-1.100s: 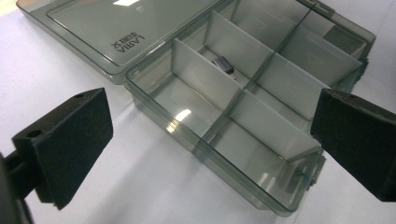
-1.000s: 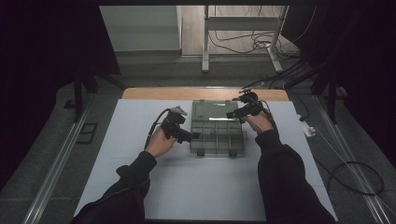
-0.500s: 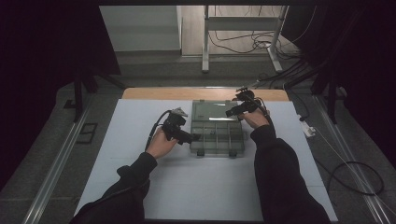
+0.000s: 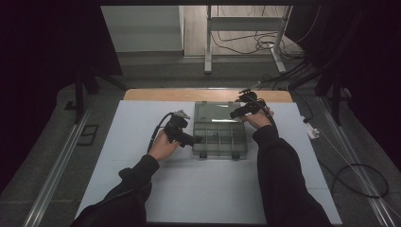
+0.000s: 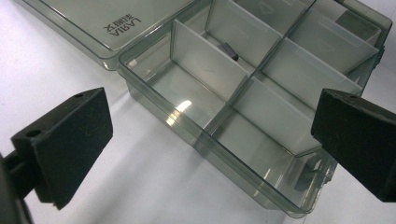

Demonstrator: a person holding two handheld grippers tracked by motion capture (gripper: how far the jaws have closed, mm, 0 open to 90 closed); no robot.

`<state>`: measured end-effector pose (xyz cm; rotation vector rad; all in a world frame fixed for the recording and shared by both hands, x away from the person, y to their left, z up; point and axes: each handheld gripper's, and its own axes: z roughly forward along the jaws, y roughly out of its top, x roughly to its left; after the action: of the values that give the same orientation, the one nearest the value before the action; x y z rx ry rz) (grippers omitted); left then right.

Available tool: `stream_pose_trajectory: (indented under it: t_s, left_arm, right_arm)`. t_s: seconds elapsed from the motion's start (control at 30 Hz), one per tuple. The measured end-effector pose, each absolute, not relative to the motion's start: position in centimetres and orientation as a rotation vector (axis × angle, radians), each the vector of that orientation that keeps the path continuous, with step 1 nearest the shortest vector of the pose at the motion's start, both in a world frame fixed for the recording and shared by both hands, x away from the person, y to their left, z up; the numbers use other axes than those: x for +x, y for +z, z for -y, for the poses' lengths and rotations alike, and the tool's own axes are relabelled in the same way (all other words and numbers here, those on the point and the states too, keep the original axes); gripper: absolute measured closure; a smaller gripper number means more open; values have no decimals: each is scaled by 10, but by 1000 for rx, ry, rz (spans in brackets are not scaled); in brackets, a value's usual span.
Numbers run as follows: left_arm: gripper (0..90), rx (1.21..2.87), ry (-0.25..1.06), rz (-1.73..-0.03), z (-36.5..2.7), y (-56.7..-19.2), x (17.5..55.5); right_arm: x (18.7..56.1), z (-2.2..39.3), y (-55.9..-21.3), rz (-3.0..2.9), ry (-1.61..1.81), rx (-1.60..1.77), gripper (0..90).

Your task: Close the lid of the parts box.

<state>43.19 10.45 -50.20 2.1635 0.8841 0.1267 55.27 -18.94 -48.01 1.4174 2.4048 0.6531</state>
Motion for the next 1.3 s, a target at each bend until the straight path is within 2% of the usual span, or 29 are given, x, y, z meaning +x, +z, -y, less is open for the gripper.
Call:
stream_pose_trajectory:
  t_s: [0.37, 0.43, 0.67, 0.7, 0.93, 1.3]
  left_arm:
    - [0, 2172, 129, -880, -105, -503, 432]
    - [0, 2173, 130, -881, -105, -503, 432]
    - [0, 2174, 125, -878, -105, -504, 433]
    - [0, 2174, 124, -878, -105, -504, 433]
    - [0, 2178, 121, -874, -103, -504, 433]
    - [0, 2180, 101, -881, -103, -505, 434]
  right_arm:
    - [559, 188, -484, -2411, 592, 1414, 0]
    - [559, 188, -485, -2405, 583, 1416, 24]
    - [559, 186, -486, -2431, 554, 1407, 209]
    - [558, 186, -486, -2429, 550, 1406, 265]
    - [558, 186, -483, -2428, 550, 1429, 502]
    - [563, 190, -483, -2399, 551, 1528, 709]
